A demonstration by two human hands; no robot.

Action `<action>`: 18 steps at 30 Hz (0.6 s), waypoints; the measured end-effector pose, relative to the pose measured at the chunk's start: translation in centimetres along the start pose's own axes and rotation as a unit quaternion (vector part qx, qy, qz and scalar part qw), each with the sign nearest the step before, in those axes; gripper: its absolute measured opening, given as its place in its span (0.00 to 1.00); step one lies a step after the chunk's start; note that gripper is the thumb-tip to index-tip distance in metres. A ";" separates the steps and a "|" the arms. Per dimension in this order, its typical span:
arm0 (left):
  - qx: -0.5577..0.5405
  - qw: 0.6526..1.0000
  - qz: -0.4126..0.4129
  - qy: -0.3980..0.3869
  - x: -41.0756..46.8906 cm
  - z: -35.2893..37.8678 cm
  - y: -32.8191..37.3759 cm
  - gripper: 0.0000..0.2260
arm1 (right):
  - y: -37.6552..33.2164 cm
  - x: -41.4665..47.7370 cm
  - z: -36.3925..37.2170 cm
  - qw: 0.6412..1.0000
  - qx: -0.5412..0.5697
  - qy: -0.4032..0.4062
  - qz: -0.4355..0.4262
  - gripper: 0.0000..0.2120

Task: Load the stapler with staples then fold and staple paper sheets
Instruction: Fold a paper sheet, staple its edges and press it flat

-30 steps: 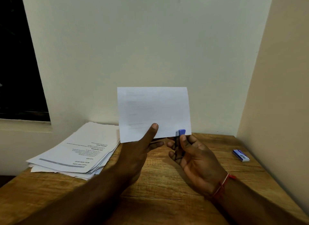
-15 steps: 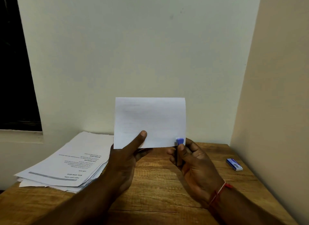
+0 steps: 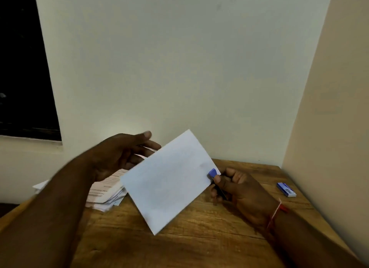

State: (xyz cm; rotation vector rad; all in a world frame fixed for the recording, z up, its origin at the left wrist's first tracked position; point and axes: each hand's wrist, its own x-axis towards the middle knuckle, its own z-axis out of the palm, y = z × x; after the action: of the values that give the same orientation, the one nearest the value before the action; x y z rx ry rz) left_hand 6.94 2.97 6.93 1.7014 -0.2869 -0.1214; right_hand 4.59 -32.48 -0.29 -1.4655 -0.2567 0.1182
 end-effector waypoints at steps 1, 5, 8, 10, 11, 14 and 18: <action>0.042 0.999 -0.002 -0.017 -0.1 0.1 0.0 0.21 | 0.0 -0.1 0.0 1.000 -0.017 -0.012 0.009 0.20; 0.114 0.993 0.030 0.028 0.3 2.0 -0.8 0.15 | 0.3 -0.1 0.2 0.998 -0.054 -0.033 0.019 0.21; 0.127 0.991 0.033 0.031 0.8 3.1 -1.4 0.14 | 0.5 -0.1 0.4 0.997 -0.066 -0.045 0.017 0.25; 0.142 0.989 0.031 0.037 1.0 3.6 -1.8 0.14 | 0.6 -0.1 0.2 0.996 -0.071 -0.048 0.016 0.24; 0.144 0.988 0.030 0.044 1.1 3.9 -2.0 0.15 | 0.6 -0.1 0.2 0.996 -0.071 -0.050 0.016 0.23; 0.134 0.988 0.031 0.068 1.2 4.4 -2.2 0.14 | 0.7 0.0 0.1 0.996 -0.067 -0.059 0.016 0.18; 0.113 0.989 0.043 0.089 1.2 4.7 -2.1 0.13 | 0.7 0.0 0.0 0.995 -0.076 -0.061 0.019 0.18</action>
State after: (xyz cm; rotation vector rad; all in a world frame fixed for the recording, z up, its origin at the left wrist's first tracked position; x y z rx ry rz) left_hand 7.20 -1.62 4.24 1.9070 -0.2463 0.1321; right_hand 4.63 -32.40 -0.99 -1.6174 -0.3430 0.2238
